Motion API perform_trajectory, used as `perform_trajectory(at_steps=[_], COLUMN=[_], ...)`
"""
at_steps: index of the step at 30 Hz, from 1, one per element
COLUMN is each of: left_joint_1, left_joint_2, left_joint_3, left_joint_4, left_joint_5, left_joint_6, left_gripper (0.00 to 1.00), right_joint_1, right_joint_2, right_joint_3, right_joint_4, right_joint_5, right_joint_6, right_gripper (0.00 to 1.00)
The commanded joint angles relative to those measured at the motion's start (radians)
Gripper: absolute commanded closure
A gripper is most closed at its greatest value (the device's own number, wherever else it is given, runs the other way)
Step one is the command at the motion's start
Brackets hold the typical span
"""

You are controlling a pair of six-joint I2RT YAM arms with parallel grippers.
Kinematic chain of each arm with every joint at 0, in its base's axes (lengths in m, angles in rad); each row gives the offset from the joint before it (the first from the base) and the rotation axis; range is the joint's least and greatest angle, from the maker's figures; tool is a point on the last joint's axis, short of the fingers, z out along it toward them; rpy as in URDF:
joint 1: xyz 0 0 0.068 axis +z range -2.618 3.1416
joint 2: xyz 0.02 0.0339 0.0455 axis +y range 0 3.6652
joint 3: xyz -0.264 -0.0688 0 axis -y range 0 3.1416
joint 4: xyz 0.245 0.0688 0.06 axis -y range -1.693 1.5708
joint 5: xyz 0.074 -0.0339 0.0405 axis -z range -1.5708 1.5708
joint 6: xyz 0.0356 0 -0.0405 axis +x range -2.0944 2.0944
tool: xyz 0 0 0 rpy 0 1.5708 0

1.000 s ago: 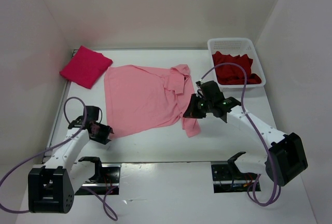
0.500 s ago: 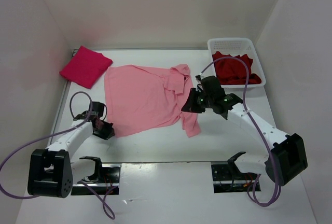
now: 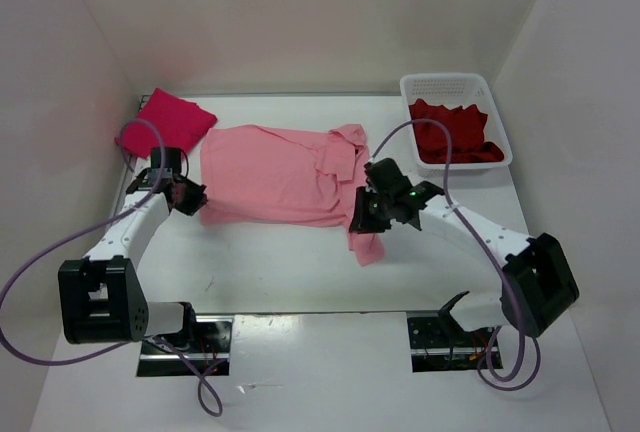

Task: Fold and stack the t-shirts
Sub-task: Flatten out the tshirt

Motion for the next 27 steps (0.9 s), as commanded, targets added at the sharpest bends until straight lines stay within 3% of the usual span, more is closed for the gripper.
perform_trajectory(at_steps=[1, 9, 21, 27], left_joint_1=[0.033, 0.176, 0.176, 0.176], left_joint_2=[0.037, 0.113, 0.143, 0.112], left_joint_3=[0.039, 0.128, 0.067, 0.015], left_joint_4=[0.068, 0.174, 0.228, 0.228], left_joint_5=[0.043, 0.183, 0.299, 0.332], left_joint_6=[0.095, 0.216, 0.266, 0.276], left_gripper=[1.0, 1.0, 1.0, 1.0], right_joint_1=[0.093, 0.189, 0.37, 0.391], right_joint_2=[0.077, 0.194, 0.334, 0.394], right_joint_3=[0.057, 0.1, 0.214, 0.214], right_joint_4=[-0.074, -0.152, -0.128, -0.117], right_joint_5=[0.067, 0.228, 0.23, 0.28], right_joint_6=[-0.006, 0.037, 0.131, 0.152], right_gripper=[0.68, 0.66, 0.61, 0.59])
